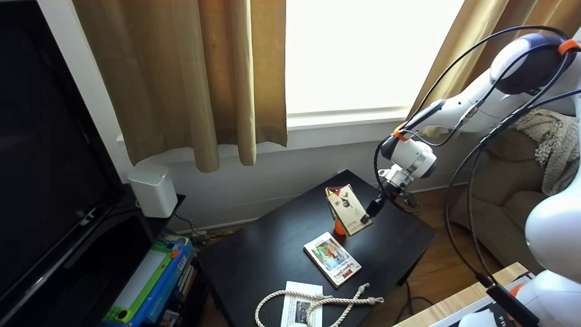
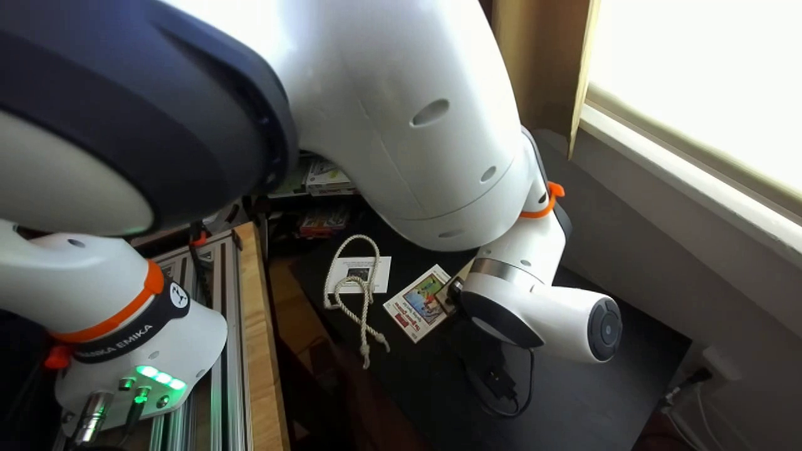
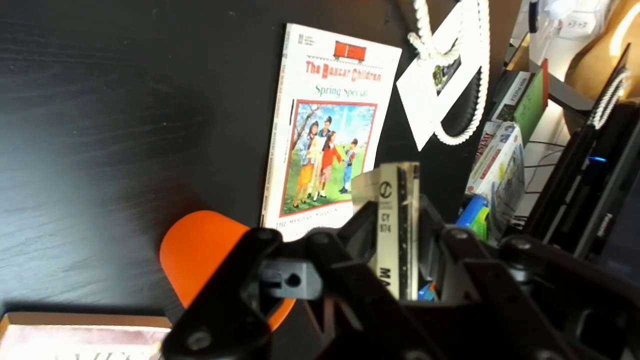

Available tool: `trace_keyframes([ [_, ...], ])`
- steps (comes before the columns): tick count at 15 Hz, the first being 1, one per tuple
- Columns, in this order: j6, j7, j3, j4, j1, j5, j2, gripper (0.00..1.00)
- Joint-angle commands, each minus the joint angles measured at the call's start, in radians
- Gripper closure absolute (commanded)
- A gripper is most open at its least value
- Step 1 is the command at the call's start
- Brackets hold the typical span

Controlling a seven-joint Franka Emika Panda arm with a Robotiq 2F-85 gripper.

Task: Move the orange cup to the right then put the book on top

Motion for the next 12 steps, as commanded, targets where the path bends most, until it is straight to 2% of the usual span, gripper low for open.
trace_keyframes([
  [1, -0.137, -0.053, -0.004, 0.120, -0.026, 0.068, 0.084, 0.95],
  [5, -0.218, -0.016, -0.041, 0.219, 0.000, 0.111, 0.147, 0.95],
  [12, -0.339, 0.023, -0.065, 0.350, 0.005, 0.168, 0.247, 0.95],
])
